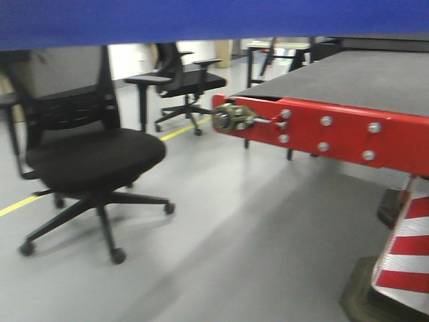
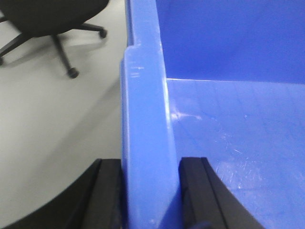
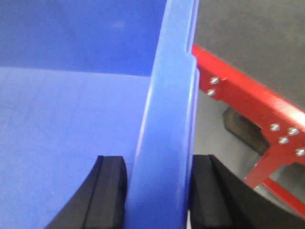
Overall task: Move blue bin to conveyor side
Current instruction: 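Hold the blue bin with both grippers while driving to the red conveyor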
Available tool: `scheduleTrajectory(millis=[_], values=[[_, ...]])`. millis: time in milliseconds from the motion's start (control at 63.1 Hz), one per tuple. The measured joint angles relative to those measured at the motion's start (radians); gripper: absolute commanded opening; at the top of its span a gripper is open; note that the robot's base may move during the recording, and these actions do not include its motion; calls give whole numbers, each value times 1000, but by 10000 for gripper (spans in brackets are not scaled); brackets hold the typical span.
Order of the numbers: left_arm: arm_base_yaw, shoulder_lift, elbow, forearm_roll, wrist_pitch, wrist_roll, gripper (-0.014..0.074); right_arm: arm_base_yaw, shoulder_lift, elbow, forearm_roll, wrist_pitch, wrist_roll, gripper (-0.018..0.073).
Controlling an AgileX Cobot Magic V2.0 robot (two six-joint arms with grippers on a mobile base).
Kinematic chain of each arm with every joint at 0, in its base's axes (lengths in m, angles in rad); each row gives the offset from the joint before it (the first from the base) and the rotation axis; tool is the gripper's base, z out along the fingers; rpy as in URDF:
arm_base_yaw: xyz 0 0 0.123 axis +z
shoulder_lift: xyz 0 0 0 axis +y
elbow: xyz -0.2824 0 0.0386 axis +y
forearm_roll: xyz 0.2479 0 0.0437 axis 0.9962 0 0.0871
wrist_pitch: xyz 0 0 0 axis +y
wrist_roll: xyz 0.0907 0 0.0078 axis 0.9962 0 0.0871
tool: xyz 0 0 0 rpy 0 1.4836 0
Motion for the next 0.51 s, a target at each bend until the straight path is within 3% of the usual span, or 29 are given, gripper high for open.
scheduleTrajectory(millis=[507], values=[[0, 0, 0, 2, 0, 0, -16, 0, 0, 0, 0, -2, 0, -89]])
